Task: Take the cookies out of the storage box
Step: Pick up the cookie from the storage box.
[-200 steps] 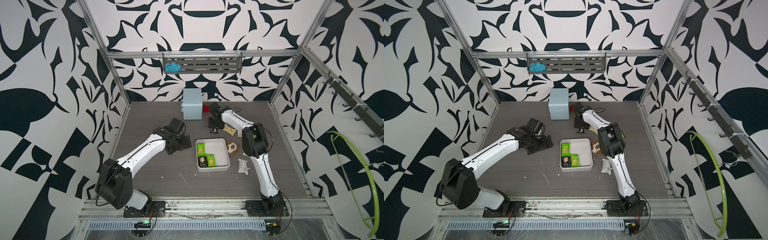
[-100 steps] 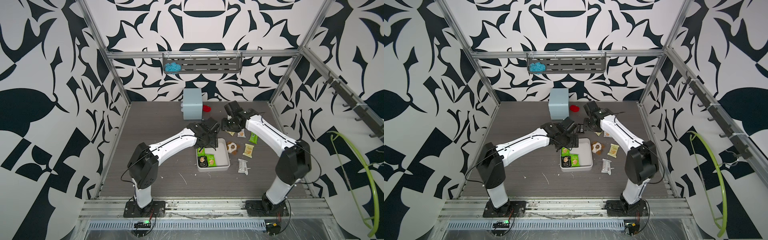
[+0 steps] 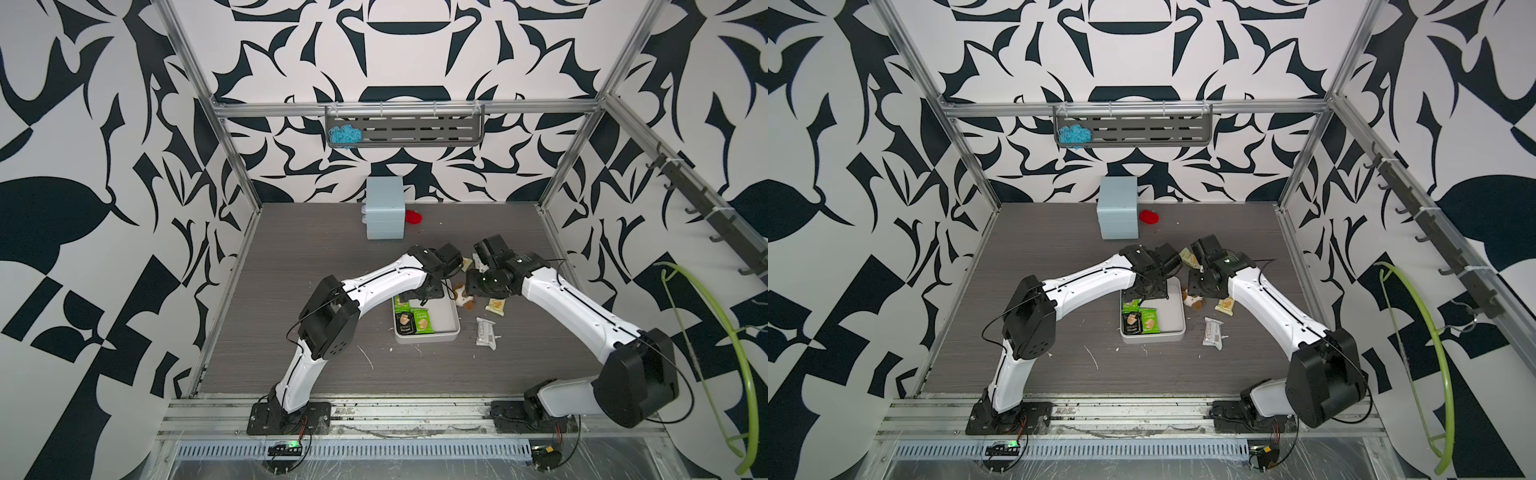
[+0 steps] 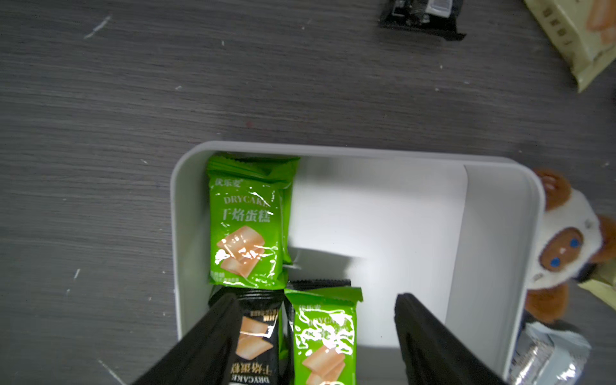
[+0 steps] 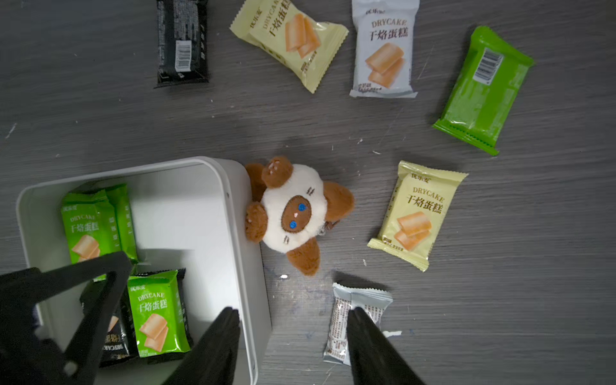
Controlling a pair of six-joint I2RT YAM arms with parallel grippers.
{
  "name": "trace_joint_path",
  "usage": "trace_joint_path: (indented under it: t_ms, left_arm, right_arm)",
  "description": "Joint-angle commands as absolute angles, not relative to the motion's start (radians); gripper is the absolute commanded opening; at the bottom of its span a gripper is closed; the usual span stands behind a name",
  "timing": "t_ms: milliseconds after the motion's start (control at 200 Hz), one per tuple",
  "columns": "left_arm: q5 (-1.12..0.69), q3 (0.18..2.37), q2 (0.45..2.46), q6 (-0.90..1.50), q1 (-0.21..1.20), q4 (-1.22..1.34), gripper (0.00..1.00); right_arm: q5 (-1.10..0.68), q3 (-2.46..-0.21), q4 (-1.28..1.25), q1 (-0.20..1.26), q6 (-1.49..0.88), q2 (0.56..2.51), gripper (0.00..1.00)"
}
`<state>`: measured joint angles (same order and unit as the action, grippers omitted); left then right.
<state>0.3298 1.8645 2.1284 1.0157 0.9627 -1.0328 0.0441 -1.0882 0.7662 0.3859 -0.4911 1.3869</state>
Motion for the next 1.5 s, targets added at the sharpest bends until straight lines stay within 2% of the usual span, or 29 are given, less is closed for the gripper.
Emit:
trace_joint_path:
  t_ms: [0, 780, 1220, 1495]
  left_arm:
    - [0.367, 1.903, 2.173, 1.054, 0.962, -1.114, 0.80]
    - [0.341, 1.778, 2.186, 1.025, 0.951, -1.007, 0.83]
    - [0.286, 1.891, 2.248, 1.028, 0.954, -0.980, 0.82]
    - [0.367, 1.902, 2.202, 1.022, 0.942, -1.080, 0.83]
  right_arm:
    - [0.008, -1.074, 0.743, 0.359, -0.446, 1.377, 0.57]
    - [-0.051, -1.067, 0.738, 0.292, -0.378, 1.406, 0.56]
    - [-0.037, -1.088, 0.752, 0.279, -0.351, 1.412, 0.56]
    - [-0.051, -1.101, 0.751, 0.276, -0.348, 1.430, 0.56]
